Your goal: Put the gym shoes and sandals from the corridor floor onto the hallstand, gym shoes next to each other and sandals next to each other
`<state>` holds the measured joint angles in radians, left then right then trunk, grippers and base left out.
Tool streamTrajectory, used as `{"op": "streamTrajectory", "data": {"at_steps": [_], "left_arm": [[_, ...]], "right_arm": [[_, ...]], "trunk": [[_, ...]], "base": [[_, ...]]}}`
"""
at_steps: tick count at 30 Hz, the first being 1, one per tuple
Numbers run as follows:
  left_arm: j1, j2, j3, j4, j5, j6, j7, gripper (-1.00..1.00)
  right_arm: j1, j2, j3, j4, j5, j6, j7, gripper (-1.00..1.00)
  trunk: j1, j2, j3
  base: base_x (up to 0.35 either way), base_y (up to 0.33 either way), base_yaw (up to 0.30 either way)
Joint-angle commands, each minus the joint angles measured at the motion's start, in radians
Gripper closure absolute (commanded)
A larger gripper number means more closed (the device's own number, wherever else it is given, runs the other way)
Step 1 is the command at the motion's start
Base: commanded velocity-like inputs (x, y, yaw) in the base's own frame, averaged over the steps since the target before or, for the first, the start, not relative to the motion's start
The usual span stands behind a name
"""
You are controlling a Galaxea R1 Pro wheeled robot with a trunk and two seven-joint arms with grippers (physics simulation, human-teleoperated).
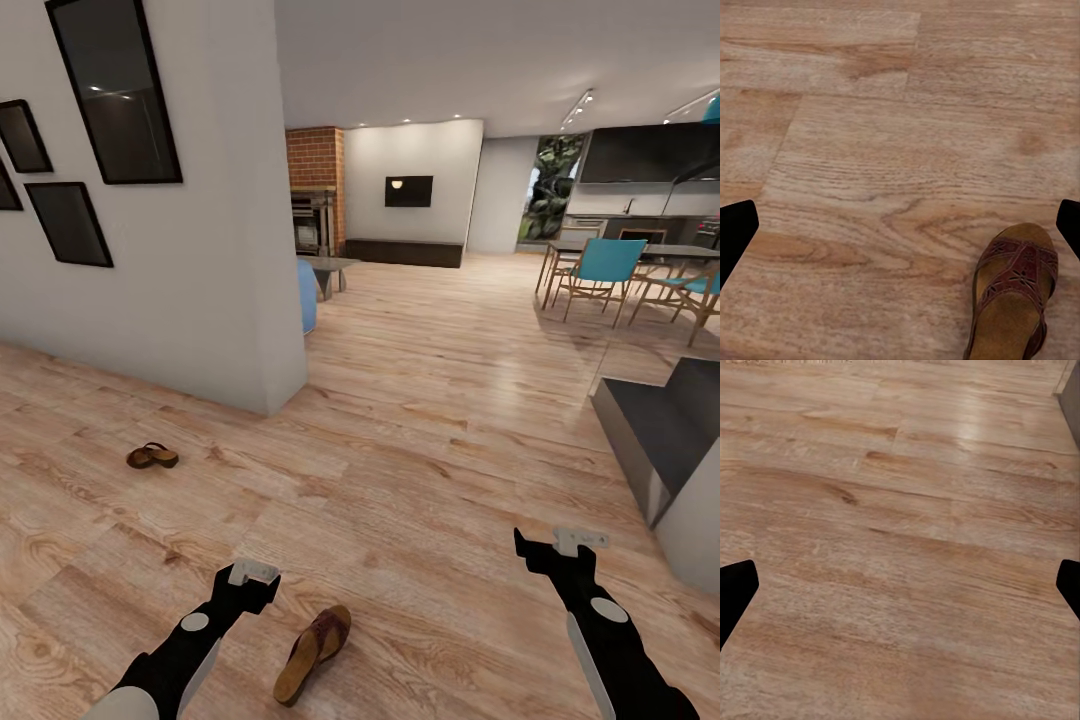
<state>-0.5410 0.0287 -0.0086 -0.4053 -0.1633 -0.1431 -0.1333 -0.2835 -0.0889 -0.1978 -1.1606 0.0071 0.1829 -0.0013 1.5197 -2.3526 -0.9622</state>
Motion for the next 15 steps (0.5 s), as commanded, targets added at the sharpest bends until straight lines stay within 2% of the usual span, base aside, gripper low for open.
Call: {"op": "streamTrajectory", "data": {"at_steps": [1, 7, 15], "left_arm": [[-0.001, 0.000, -0.001, 0.002, -0.008, -0.004, 0.000, -1.00], [-0.001, -0.001, -0.001, 0.002, -0.008, -0.005, 0.000, -1.00], [-0.001, -0.001, -0.001, 0.000, -0.008, -0.006, 0.000, -1.00]], "right_arm": [[-0.001, 0.001, 0.000, -0.015, 0.001, 0.006, 0.000, -1.00], [-0.001, 0.001, 0.000, -0.026, 0.002, 0.006, 0.000, -1.00], [0.000, 0.001, 0.000, -0.029, 0.002, 0.006, 0.000, -1.00]], "trunk": [[0.000, 0.000, -0.001], [0.000, 0.000, -0.001], [0.000, 0.000, -0.001]], "base": [[0.000, 0.000, 0.000], [0.024, -0.029, 0.000], [0.030, -0.196, 0.000]]}}
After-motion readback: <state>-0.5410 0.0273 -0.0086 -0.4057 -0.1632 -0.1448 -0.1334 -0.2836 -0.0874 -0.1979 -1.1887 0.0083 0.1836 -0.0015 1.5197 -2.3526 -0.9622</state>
